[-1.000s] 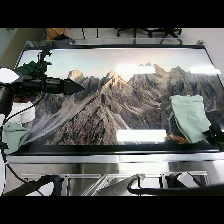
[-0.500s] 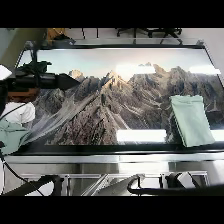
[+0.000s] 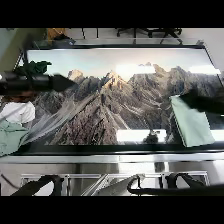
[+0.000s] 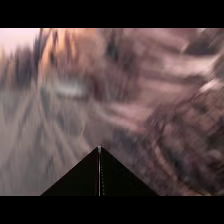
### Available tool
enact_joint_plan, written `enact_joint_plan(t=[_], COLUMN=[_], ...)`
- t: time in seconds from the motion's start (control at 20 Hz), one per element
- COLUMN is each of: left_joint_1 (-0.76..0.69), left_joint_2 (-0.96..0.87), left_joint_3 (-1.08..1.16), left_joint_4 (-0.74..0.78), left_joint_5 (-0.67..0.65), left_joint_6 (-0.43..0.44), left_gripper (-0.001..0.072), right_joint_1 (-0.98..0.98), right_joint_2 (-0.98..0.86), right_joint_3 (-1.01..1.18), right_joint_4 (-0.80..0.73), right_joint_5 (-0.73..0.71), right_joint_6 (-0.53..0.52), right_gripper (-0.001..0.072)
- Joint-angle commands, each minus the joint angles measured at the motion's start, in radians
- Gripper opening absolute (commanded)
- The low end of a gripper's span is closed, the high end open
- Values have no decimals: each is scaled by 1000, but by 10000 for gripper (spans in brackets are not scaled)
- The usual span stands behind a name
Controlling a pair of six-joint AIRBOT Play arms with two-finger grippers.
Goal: Fold the shirts.
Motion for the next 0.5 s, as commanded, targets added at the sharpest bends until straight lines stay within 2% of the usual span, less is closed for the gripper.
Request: enact_joint_plan(t=[0.0,0.2,0.45], left_joint_1=[-82,-109,-109], left_joint_2=[165,310,373], left_joint_3=[-287,-466,-492], left_joint_4=[5,9,7], left_joint_5=[79,151,145], left_joint_6=[-29,-74,-76], left_gripper=[10,10,13], right_joint_1=[293,338,339], right_joint_2=[8,9,9], right_joint_3=[-131,-145,-145], right_joint_4=[-109,-109,-38], right_joint_5=[-101,-103,-19], right_joint_6=[66,65,64], right_gripper=[17,18,18])
